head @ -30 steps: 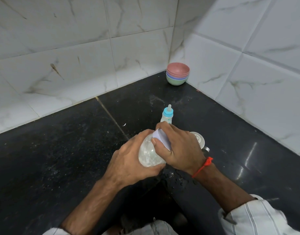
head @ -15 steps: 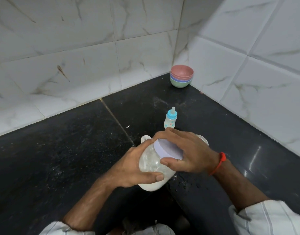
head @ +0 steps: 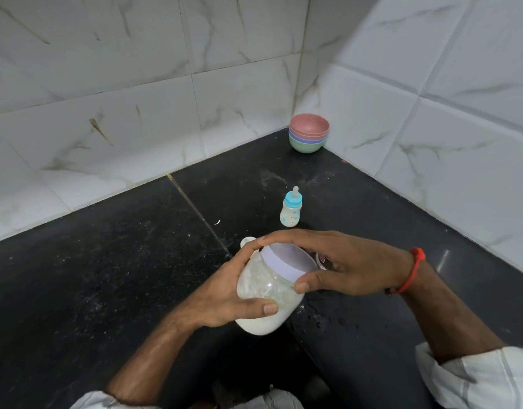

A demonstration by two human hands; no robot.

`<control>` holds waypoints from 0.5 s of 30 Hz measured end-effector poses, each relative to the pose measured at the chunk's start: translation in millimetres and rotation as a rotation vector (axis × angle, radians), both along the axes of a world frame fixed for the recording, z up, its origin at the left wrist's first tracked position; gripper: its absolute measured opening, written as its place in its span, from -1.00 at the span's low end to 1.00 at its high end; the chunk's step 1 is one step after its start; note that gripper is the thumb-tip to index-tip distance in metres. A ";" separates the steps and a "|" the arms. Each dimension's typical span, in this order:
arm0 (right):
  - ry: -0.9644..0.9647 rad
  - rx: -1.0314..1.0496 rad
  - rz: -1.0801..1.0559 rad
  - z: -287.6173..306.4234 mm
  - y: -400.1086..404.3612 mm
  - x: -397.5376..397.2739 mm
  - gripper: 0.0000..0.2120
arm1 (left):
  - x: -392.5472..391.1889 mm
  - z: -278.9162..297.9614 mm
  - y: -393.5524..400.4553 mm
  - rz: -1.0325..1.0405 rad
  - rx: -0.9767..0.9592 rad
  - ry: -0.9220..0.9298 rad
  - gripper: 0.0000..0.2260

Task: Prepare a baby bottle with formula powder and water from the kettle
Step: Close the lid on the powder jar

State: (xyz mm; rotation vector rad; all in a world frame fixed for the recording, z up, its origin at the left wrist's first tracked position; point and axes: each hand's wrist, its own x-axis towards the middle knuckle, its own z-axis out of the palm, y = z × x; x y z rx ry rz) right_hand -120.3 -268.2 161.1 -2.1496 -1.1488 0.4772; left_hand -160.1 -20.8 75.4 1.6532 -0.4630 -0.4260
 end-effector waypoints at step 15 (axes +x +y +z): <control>0.140 -0.344 -0.018 20.9 6.1 5.0 -0.24 | -4.0 -3.4 -2.4 -0.019 -0.065 0.122 -0.09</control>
